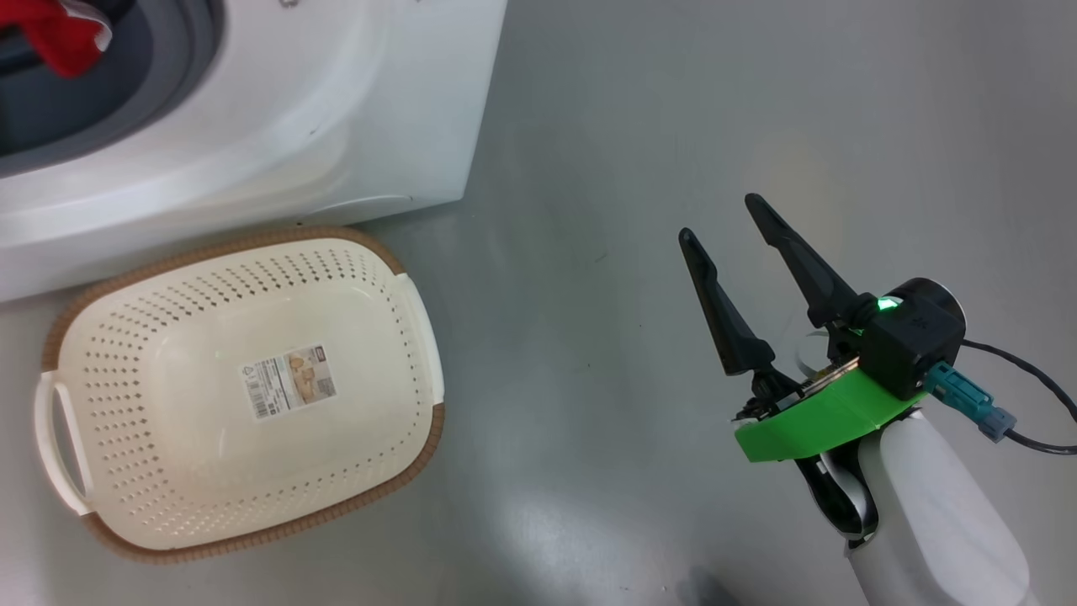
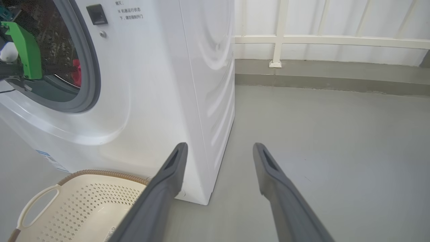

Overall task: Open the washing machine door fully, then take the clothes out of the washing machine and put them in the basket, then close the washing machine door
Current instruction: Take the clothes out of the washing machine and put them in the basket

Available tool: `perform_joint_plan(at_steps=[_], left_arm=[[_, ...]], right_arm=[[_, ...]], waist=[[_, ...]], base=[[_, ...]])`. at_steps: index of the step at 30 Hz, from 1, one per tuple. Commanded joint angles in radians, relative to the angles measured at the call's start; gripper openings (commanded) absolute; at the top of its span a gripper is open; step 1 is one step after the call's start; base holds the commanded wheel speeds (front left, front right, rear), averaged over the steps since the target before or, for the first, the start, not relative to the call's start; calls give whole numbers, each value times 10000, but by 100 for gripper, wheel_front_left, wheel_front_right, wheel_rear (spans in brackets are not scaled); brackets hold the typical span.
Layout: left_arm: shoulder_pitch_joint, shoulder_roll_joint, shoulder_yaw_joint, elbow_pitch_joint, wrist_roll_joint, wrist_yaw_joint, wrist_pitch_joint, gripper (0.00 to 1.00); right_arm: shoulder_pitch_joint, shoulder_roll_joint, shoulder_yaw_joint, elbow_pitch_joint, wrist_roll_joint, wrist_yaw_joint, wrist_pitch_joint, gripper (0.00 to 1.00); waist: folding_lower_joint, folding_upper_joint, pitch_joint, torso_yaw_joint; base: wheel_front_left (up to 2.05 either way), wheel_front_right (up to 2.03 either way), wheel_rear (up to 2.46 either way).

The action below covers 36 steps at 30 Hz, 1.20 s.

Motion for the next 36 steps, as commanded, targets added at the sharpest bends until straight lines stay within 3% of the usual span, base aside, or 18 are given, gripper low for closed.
perform_joint_plan(at_steps=[1,19,25,36], left_arm=[[-47,402,62,-167,-142,-130,-290,0],[1831,-416,702,-695,-1319,-413,-1860,0],[3502,-589,1329,-3082,-1466,-273,-1873,0],[5828,-1107,1991,-6232,-1027,-250,-1875,0]], right_arm=[[248,34,194,-205,34,16,-49,100],[922,-121,26,23,125,16,-49,100],[1347,-269,-144,37,178,16,-49,100],[1846,-458,-369,56,211,16,-49,100]], waist=[[0,0,-167,77],[0,0,-1785,706],[0,0,-2406,1060],[0,0,-3152,1543]], base=[[0,0,0],[0,0,0],[0,0,0],[0,0,0]])
